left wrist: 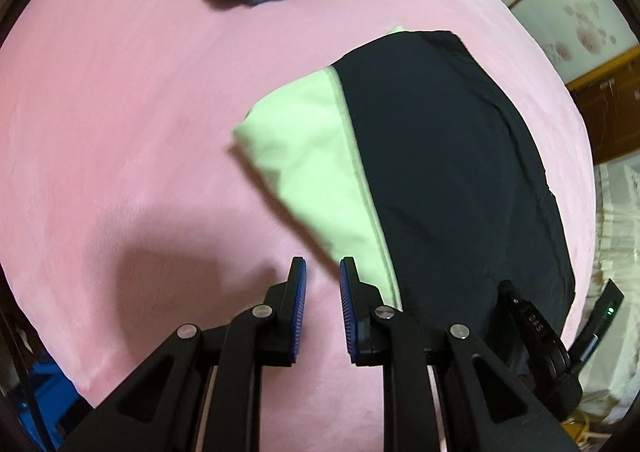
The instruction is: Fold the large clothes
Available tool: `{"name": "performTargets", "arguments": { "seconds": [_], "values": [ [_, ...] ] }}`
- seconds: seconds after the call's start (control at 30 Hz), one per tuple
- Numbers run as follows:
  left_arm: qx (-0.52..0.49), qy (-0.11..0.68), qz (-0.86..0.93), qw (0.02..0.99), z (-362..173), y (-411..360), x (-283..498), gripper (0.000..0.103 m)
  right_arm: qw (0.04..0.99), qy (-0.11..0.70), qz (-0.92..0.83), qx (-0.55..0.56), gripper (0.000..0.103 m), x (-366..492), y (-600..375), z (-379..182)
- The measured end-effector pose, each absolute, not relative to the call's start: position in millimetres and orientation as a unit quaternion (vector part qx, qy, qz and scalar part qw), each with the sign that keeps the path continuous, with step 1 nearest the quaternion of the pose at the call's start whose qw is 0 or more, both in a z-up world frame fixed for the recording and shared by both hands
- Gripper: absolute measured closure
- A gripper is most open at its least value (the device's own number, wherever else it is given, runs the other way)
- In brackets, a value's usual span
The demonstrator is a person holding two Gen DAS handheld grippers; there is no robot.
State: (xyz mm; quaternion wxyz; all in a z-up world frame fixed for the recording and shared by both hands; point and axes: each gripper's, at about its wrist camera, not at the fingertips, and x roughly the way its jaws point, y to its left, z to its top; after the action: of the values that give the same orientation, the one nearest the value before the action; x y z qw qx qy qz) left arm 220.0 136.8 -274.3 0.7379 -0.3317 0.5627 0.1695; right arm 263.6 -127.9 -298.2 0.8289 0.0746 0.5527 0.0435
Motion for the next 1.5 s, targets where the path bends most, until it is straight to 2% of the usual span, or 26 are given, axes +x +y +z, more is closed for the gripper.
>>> {"name": "performTargets", "arguments": {
  "seconds": [0.1,0.17,0.33,0.43,0.53,0.63,0.87,1.0,1.03,1.17,1.37,1.5],
  "values": [
    [-0.353,0.565,0.165,0.727,-285.3,143.3,214.9,0.084,0.820,0.560,0.039,0.111,0.103,267.1,-134.0,-305.6],
    [-0.375,0.563,0.159,0.720,-292.5,149.5,212.2,0.078,0.818,0.558,0.044,0.131,0.103,268.3,-139.2,-309.3],
    [-0.442,0.529,0.123,0.714,-303.5,165.2,207.3,0.059,0.835,0.543,0.066,0.063,0.103,262.0,-127.2,-310.3],
    [-0.457,0.518,0.105,0.715,-309.8,173.9,210.3,0.050,0.829,0.549,0.059,0.087,0.103,264.2,-130.1,-311.9],
    [-0.476,0.507,0.090,0.713,-320.9,185.2,217.2,0.050,0.820,0.552,0.049,0.145,0.103,264.2,-142.0,-313.9],
    [-0.486,0.501,0.083,0.711,-333.3,198.5,229.7,0.050,0.820,0.549,0.045,0.155,0.103,262.8,-142.5,-314.6],
    [-0.486,0.497,0.048,0.718,-352.8,221.2,262.2,0.052,0.823,0.542,0.015,0.171,0.103,260.8,-135.1,-316.6],
    [-0.474,0.483,0.033,0.735,-353.4,224.5,268.9,0.067,0.827,0.530,-0.009,0.188,0.103,254.1,-138.8,-316.5],
    [-0.475,0.479,0.032,0.738,-354.0,225.6,269.8,0.078,0.828,0.526,-0.014,0.193,0.103,252.5,-138.2,-316.7],
    [-0.490,0.449,0.022,0.747,-348.8,228.3,263.3,0.086,0.834,0.513,-0.023,0.201,0.103,246.6,-140.5,-316.9],
    [-0.528,0.349,-0.063,0.772,-303.6,219.5,243.9,0.091,0.840,0.507,-0.009,0.192,0.103,245.9,-141.7,-316.0],
    [-0.451,0.341,-0.102,0.818,-248.1,182.0,252.5,0.091,0.841,0.505,0.000,0.194,0.103,244.2,-145.6,-316.3]
  ]
}}
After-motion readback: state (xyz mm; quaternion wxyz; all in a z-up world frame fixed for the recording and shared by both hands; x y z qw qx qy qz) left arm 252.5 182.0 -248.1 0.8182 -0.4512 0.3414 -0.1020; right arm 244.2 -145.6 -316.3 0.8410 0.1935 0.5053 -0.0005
